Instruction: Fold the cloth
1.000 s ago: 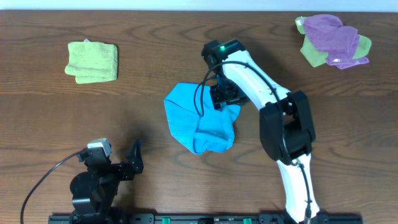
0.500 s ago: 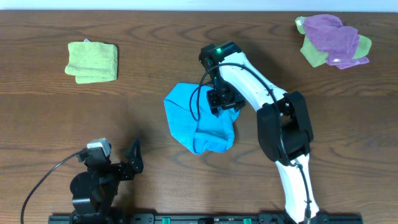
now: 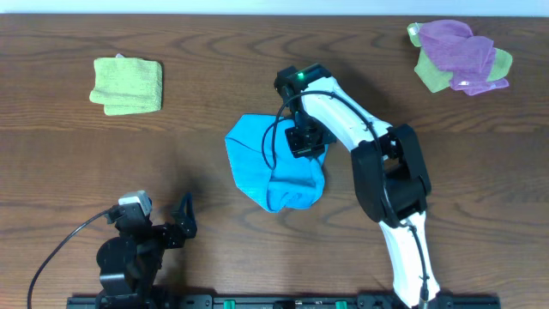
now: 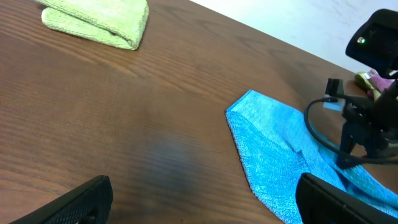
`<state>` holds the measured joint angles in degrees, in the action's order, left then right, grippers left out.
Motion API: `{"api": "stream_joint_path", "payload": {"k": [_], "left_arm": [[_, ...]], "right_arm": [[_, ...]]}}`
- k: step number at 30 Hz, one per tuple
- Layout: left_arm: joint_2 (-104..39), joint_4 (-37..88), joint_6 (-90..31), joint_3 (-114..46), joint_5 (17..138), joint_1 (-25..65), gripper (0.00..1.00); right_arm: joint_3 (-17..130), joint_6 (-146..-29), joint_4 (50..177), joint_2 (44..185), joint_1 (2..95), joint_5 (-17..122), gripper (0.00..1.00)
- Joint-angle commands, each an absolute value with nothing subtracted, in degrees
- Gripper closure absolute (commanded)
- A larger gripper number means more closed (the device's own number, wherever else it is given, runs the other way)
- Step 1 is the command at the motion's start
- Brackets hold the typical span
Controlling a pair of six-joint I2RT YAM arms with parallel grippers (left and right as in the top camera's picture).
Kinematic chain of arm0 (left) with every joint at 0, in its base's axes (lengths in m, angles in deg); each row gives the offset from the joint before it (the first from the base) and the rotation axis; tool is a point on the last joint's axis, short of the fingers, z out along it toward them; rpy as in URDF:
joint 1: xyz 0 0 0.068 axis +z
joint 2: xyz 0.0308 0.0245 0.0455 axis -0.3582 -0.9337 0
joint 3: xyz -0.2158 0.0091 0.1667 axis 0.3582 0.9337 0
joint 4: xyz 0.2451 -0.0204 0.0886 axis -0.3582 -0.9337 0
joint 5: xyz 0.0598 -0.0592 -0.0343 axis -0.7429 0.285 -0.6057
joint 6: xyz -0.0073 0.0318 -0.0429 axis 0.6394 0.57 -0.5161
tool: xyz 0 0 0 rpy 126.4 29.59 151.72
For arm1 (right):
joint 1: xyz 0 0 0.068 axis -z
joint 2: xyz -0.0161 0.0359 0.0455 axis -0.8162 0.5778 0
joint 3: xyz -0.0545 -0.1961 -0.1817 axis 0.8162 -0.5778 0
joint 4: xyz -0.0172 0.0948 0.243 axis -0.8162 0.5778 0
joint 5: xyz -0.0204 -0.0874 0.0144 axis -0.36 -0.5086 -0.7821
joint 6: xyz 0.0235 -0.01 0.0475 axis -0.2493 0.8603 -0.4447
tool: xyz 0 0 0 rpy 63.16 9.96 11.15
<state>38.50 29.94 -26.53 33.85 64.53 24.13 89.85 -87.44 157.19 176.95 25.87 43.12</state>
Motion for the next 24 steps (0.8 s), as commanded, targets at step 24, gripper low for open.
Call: {"api": "stream_joint_path", "payload": {"k": [24], "left_arm": [[38.61, 29.99, -28.08, 33.79, 63.96, 23.95, 0.05]], "right_arm": [[98.95, -89.08, 140.22, 177.76, 40.84, 29.53, 0.93]]}}
